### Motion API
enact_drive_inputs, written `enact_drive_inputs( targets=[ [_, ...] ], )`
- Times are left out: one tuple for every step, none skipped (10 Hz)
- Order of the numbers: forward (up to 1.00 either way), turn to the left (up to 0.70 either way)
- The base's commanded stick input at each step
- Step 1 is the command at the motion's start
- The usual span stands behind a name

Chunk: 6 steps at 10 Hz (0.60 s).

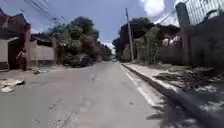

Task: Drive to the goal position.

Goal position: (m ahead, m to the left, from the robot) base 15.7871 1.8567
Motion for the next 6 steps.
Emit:
enact_drive_inputs(
  targets=[
    [1.00,0.00],
    [1.00,0.00],
    [1.00,0.00],
    [1.00,0.00],
    [1.00,0.00],
    [1.00,0.00]
  ],
)
